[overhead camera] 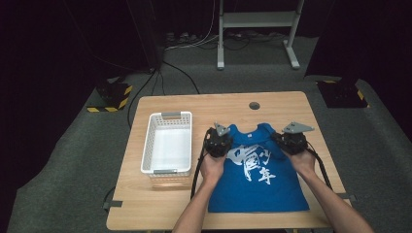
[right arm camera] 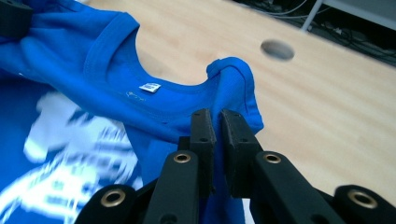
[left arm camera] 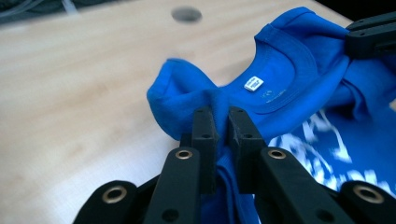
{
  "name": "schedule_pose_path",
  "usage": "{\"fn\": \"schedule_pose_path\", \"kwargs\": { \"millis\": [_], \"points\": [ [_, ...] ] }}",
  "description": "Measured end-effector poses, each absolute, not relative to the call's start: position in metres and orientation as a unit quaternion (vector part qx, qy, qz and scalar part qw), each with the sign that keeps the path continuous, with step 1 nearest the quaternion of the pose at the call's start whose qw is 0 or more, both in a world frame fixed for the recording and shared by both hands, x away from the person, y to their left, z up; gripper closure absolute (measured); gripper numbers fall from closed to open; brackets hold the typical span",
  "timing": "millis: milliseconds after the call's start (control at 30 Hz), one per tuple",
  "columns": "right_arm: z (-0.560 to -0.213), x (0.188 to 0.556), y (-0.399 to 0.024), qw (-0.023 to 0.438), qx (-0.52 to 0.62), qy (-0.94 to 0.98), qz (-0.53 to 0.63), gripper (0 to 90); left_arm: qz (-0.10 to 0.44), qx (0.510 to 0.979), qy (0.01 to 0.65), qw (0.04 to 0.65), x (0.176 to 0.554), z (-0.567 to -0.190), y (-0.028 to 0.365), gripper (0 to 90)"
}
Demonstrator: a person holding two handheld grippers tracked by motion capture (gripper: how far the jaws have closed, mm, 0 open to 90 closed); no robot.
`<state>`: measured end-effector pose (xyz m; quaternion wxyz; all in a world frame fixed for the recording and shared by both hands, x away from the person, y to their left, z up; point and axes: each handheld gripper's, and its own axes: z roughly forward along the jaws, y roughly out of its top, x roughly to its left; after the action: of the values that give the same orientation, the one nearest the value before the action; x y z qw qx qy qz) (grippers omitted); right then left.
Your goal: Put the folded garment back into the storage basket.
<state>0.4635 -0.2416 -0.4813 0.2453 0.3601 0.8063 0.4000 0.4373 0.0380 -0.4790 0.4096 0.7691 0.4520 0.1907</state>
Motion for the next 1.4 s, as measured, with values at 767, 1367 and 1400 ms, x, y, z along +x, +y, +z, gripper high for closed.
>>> {"fn": "schedule_pose_path", "kwargs": {
  "millis": [767,1367,1400],
  "points": [
    [-0.523,0.493,-0.223,0.222,0.366,0.842,0.330,83.1,0.174,0.758,0.498,0.383,0.474,-0.514,0.041,82.8],
    [-0.536,0.441,-0.232,0.225,0.341,0.839,0.359,82.5,0.185,0.775,0.468,0.381,0.422,-0.535,0.046,81.2],
    [-0.536,0.441,-0.232,0.226,0.340,0.839,0.360,82.4,0.188,0.775,0.466,0.383,0.422,-0.536,0.046,81.1]
  ]
}}
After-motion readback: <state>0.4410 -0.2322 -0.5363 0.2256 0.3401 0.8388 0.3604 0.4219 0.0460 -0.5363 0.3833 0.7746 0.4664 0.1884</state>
